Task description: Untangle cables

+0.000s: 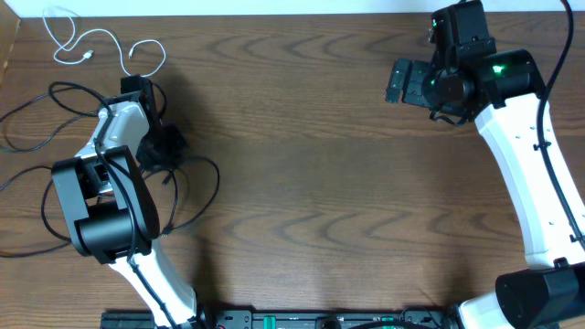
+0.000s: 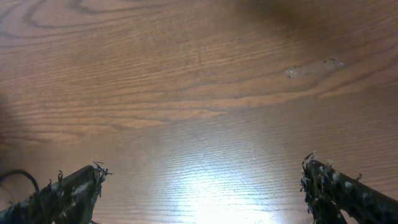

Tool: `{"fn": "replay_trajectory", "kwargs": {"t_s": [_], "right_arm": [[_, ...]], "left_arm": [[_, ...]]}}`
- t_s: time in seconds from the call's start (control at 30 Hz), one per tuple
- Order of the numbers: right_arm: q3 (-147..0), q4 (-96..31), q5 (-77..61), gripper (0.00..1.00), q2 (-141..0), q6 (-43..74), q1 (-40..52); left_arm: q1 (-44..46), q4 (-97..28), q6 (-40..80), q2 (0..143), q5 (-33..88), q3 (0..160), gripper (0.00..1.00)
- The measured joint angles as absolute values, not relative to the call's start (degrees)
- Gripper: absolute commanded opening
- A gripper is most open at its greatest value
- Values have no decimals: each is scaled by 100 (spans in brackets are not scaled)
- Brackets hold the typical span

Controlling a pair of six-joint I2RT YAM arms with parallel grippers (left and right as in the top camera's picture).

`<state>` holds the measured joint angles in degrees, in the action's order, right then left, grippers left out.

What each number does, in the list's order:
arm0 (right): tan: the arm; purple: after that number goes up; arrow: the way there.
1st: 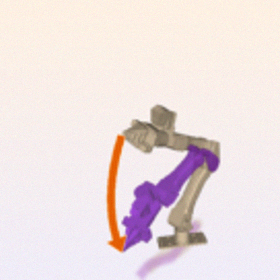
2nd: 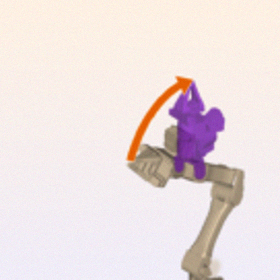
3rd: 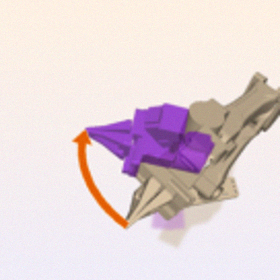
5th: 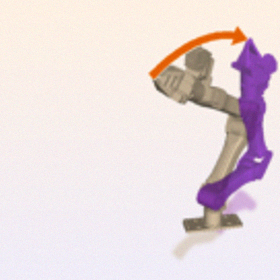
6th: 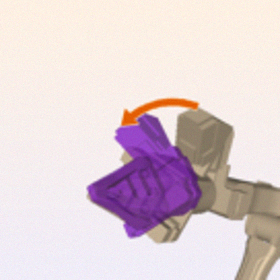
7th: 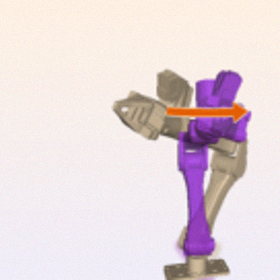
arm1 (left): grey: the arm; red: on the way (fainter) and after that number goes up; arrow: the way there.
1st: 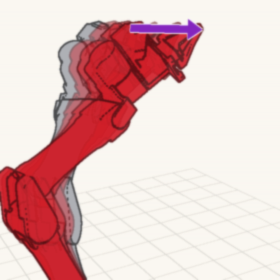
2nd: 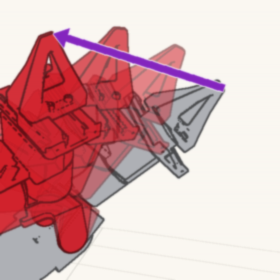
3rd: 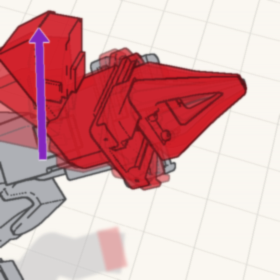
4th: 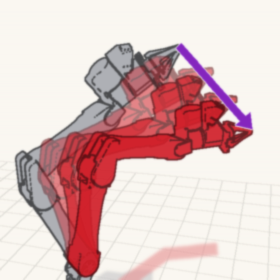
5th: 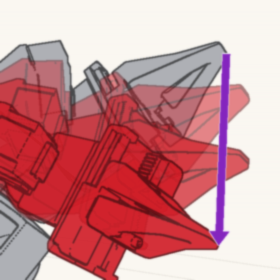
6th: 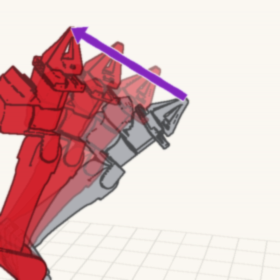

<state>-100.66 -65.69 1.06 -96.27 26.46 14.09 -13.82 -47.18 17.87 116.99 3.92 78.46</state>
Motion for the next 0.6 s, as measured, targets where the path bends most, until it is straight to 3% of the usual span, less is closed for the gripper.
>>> {"fn": "replay_trajectory", "kwargs": {"t_s": [0.33,0.6], "right_arm": [[-10066,-6628,106,99,-9627,2646,1409],[-10066,-6646,106,99,-9627,2646,1409]], "left_arm": [[-1382,-5402,2099,11408,78,7710,7],[-1382,-5529,2121,9625,43,7695,10]]}}
